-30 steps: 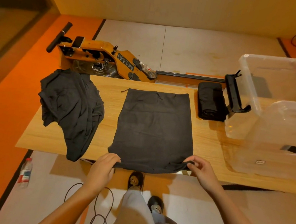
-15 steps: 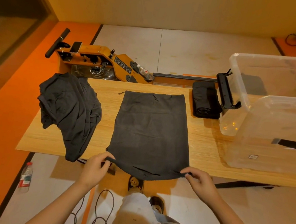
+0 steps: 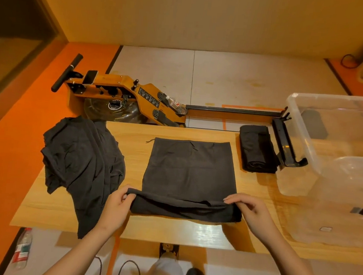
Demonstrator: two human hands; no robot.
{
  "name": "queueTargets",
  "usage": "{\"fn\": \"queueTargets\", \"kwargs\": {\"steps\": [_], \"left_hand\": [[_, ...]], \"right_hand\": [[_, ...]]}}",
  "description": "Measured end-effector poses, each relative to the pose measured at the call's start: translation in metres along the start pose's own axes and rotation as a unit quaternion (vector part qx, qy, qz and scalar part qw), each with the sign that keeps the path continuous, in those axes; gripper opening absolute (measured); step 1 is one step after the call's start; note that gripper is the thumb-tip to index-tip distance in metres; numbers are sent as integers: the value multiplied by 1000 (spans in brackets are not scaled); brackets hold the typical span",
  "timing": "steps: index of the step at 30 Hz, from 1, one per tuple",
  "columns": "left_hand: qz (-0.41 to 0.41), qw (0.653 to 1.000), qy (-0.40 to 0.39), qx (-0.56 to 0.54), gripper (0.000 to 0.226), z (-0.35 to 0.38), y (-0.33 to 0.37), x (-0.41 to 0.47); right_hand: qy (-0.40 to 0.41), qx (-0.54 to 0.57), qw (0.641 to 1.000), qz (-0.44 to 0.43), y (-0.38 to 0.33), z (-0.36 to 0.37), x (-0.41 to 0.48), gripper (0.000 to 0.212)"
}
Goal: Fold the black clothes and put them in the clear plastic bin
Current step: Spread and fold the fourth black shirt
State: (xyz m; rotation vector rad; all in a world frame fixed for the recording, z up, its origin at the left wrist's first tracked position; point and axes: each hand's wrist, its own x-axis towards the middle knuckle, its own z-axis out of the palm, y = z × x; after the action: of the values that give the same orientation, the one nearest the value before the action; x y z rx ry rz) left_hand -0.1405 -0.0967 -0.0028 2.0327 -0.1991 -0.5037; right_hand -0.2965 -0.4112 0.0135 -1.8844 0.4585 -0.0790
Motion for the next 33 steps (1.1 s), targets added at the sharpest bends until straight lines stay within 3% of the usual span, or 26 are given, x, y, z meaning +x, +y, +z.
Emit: {"fn": "queueTargets", "kwargs": {"steps": [4,7,10,13,17,22,24,28,33], "left_hand": [[-20,999,-4,-39,25,-4,24,59],[-90,993,-13,-79,27,2,28,123],[-157,985,-47,-59,37,11,23,171],[-160,982,-96,-34,40,15,14,186],[-133,986,-101,-27,14,14,9,192],[-30,999,-43,-10,16,12,24,191],[-28,998,-51,-25,16,10,30,199],[-80,992,-91,28,9,14,22,220],[-51,997,-33,54,6,25,26,225]], "right_hand": [[68,2,998,-5,-27,-7,70,32],[134,-9,990,40,-23,-4,136,27],[139,-83,974,155,1,8,185,39],[164,-116,954,225,17,21,199,45],[196,-124,951,203,14,24,196,39],[268,-94,950,127,3,22,184,36],[285,-94,947,117,3,24,184,36],[263,-109,943,175,13,34,192,47],[282,-112,939,165,14,35,196,44]]}}
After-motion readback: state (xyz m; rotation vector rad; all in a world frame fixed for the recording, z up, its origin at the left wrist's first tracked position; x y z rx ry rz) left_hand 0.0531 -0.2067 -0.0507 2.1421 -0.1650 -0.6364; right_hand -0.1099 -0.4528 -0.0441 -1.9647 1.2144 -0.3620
